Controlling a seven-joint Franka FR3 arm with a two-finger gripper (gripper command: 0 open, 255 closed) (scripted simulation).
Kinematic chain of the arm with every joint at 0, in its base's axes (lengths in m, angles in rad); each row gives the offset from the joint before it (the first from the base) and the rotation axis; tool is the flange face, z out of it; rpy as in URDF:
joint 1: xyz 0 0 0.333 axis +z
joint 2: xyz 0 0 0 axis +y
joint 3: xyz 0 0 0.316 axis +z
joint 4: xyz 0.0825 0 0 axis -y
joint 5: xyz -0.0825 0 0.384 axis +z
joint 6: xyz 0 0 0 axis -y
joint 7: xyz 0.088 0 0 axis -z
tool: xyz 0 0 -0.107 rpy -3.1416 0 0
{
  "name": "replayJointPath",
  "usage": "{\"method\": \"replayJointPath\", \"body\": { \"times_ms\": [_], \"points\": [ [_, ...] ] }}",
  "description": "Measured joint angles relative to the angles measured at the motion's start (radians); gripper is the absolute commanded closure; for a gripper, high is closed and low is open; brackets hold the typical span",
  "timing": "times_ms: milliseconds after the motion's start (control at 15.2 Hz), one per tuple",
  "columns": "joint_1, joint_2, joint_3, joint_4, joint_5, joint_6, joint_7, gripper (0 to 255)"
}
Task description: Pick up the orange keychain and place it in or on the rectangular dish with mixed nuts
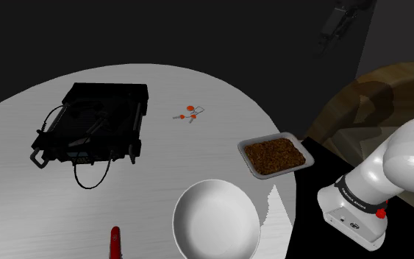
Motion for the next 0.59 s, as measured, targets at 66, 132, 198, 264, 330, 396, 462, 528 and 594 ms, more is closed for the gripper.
{"method": "replayJointPath", "body": {
  "times_ms": [66,132,198,264,330,396,462,528,594],
  "points": [
    [0.000,0.000,0.000,0.000,0.000,0.000,0.000,0],
    [0.002,0.008,0.008,-0.002,0.004,0.011,0.009,0],
    [0.004,0.021,0.019,-0.003,0.008,0.026,0.019,0],
    [0.008,0.042,0.033,-0.006,0.014,0.051,0.033,0],
    [0.010,0.062,0.044,-0.010,0.017,0.076,0.044,0],
    [0.014,0.080,0.060,-0.018,0.022,0.104,0.060,0],
    [0.020,0.110,0.080,-0.017,0.030,0.136,0.080,0],
    [0.023,0.140,0.094,-0.010,0.033,0.160,0.095,0],
    [0.026,0.167,0.108,-0.006,0.036,0.185,0.111,0]
  ]
}}
